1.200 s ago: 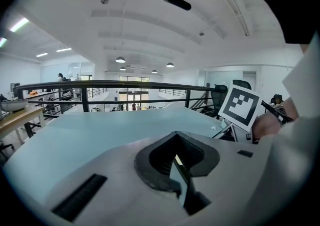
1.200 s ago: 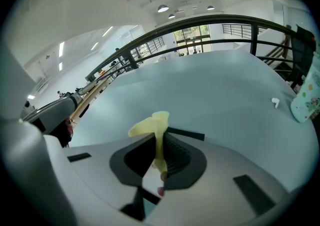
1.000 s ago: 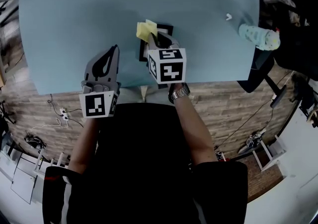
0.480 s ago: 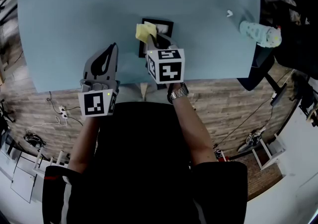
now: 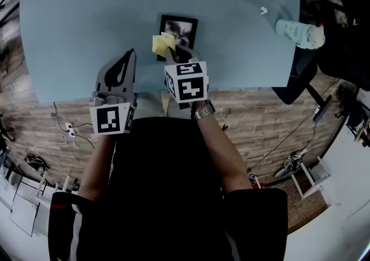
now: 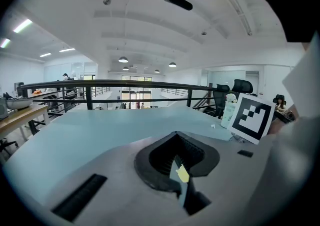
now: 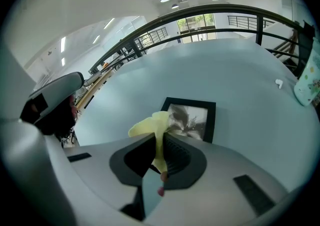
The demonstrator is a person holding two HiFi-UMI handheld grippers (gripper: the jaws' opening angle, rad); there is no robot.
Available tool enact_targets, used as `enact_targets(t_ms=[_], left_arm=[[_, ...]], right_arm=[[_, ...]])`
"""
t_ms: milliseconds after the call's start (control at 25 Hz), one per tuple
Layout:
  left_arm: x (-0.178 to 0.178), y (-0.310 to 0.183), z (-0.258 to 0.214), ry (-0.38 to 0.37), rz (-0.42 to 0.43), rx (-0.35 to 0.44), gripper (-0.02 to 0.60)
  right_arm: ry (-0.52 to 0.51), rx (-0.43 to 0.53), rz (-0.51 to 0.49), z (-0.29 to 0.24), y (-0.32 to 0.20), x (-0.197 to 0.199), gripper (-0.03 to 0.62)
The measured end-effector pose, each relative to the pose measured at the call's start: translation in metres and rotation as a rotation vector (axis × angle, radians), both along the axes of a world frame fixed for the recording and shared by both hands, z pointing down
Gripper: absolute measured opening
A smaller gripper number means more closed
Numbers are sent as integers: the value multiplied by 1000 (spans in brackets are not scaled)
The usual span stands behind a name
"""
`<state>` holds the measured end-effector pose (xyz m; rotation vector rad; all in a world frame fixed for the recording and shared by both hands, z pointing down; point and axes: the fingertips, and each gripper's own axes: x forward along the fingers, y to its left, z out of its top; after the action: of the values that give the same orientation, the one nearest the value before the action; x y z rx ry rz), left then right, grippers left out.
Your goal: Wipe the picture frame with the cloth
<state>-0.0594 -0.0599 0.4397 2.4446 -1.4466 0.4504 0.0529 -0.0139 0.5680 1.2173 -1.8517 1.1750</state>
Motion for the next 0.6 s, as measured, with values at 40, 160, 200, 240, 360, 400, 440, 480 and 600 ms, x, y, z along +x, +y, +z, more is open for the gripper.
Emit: enact_targets(t_ms=[40, 160, 200, 240, 360, 400, 440, 480, 600], left_arm=[[-1, 1, 0, -4, -2, 0, 0], [-3, 5, -2, -10, -13, 4, 0], [-4, 6, -2, -9, -20, 6, 0], [-4, 7, -3, -8, -27, 9, 0], [-5, 15, -2, -15, -42, 14, 0], [-5, 18, -2, -17, -45, 15, 0], [-5, 20, -3, -18, -47, 17, 0], [-4, 23, -3, -18, -49, 18, 0], [-3, 30, -3, -19, -54, 17, 0]], right_arm=[[-2, -2, -5, 0, 3, -1, 36], [-6, -6, -26, -1, 12, -6, 36], [-8, -7, -34, 0, 14, -8, 36], [-10, -7, -43, 0, 17, -9, 37], [-16, -6, -67, -1, 26, -13, 36], [-17, -5, -73, -1, 29, -13, 36], [-18, -4, -77, -1, 32, -13, 36], [-18, -4, -80, -1, 34, -13, 36], [-14, -3, -83, 0, 39, -9, 36]])
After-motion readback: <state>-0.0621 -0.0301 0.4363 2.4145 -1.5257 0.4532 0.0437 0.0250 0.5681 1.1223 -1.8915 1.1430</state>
